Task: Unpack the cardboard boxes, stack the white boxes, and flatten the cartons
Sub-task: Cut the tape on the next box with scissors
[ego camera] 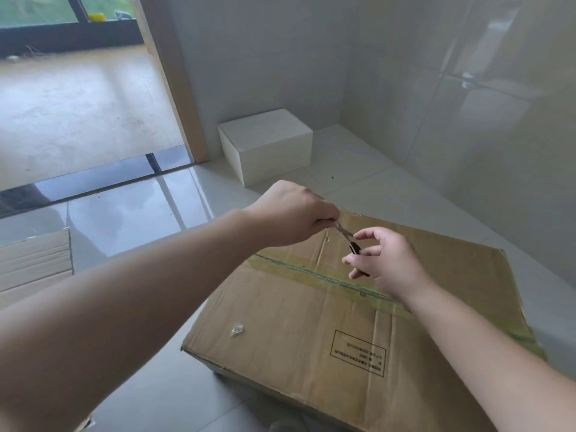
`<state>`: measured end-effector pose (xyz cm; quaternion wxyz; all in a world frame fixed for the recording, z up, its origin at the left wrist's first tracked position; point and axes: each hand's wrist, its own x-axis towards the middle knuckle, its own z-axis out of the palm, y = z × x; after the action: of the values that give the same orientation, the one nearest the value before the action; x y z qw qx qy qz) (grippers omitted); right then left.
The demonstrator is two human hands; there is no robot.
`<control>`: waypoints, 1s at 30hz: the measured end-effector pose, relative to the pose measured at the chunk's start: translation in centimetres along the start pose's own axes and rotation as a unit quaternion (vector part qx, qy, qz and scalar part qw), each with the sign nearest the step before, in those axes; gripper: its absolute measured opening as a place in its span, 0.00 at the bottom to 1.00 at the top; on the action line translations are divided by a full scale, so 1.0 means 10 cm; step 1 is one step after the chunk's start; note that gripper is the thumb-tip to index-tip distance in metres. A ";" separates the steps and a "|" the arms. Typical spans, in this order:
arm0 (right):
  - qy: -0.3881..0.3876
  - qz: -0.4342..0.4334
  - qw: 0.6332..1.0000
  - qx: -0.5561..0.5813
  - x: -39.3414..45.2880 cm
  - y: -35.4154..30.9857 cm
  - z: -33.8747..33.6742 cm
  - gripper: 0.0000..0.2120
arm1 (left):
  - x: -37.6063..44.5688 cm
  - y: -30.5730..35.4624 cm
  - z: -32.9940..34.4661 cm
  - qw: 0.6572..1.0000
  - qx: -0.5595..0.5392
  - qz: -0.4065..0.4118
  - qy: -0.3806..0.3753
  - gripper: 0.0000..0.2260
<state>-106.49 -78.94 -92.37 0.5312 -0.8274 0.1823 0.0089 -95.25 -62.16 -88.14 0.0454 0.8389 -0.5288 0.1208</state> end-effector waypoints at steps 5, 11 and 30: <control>-0.067 0.115 0.936 0.326 -0.02 -0.04 -0.07 0.14 | 0.09 0.17 0.19 0.999 0.015 -0.050 -0.009 0.16; 0.072 0.092 0.951 0.286 0.14 0.02 -0.04 0.16 | 0.07 0.53 0.40 0.994 -0.009 -0.008 -0.107 0.17; 0.001 -0.043 0.977 -0.209 -0.08 0.42 -0.14 0.19 | -0.33 -0.35 0.61 0.974 -0.018 -0.210 -0.083 0.13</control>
<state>-108.78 -81.56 -95.30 0.3457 -0.9273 0.1414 0.0229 -92.50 -58.95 -94.64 0.0409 0.9373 -0.3450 0.0286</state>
